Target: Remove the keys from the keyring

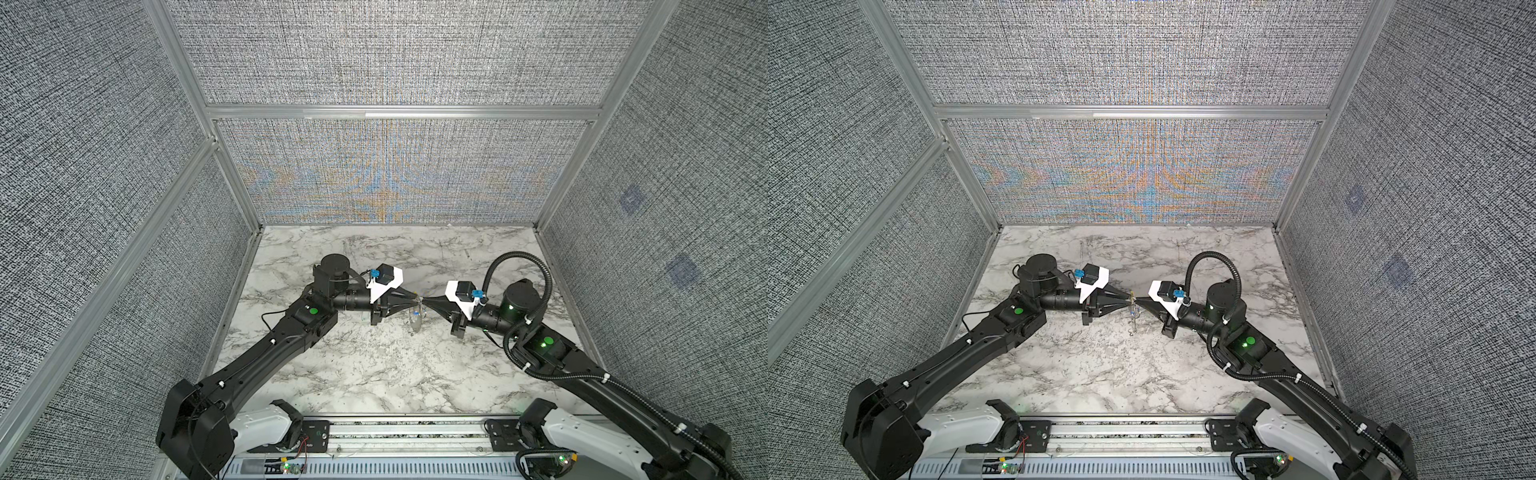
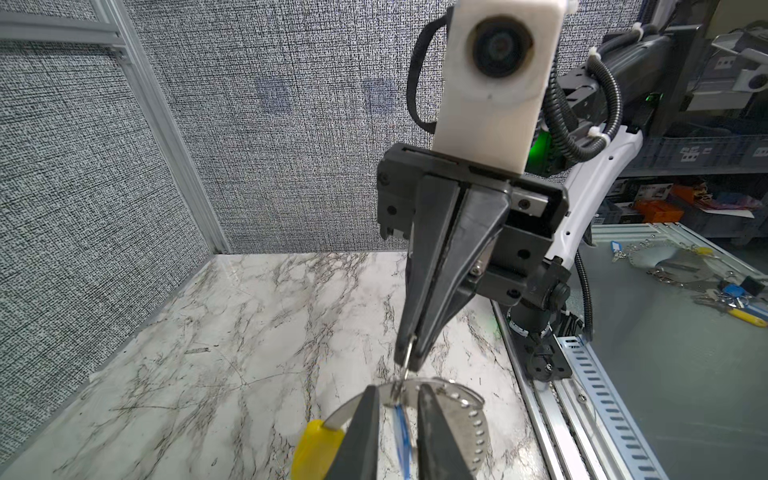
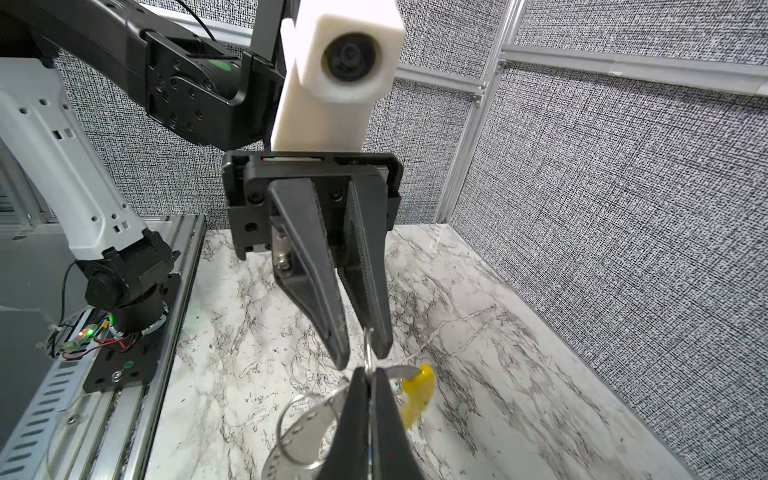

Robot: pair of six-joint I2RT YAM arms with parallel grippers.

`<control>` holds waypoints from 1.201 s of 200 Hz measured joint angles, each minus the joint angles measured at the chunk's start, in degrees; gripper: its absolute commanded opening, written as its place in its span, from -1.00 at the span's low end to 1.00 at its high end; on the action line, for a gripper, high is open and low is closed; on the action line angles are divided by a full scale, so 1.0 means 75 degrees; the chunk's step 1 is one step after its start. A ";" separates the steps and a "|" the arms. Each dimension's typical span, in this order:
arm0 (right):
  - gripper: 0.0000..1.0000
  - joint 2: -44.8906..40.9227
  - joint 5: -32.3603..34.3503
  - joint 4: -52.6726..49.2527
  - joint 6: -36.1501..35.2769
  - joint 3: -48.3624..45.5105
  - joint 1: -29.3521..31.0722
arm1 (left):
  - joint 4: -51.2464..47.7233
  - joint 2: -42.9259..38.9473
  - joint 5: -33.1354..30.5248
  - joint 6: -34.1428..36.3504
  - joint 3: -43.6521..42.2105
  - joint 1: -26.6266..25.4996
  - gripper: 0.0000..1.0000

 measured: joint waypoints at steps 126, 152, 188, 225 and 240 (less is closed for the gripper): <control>-0.28 -0.0221 0.0315 -0.0350 -0.0125 0.0105 0.0000 | -0.0079 0.0032 0.0122 -0.0026 0.0160 -0.0058 -1.00; -0.17 -0.0708 0.0941 -0.0729 -0.0335 0.0096 -0.0003 | -0.0341 0.0015 -0.0029 0.0187 0.0367 -0.0058 -1.00; -0.16 -0.0836 0.1311 -0.1189 -0.0414 -0.0207 0.0000 | -0.0344 0.0009 -0.0061 0.0207 0.0370 -0.0070 -1.00; -0.17 -0.0353 0.1172 -0.1142 -0.0309 -0.0274 0.0012 | -0.0344 0.0009 -0.0085 0.0207 0.0399 -0.0154 -1.00; -0.17 -0.0154 0.0985 -0.0927 -0.0201 -0.0283 0.0012 | -0.0344 0.0012 -0.0087 0.0207 0.0402 -0.0169 -1.00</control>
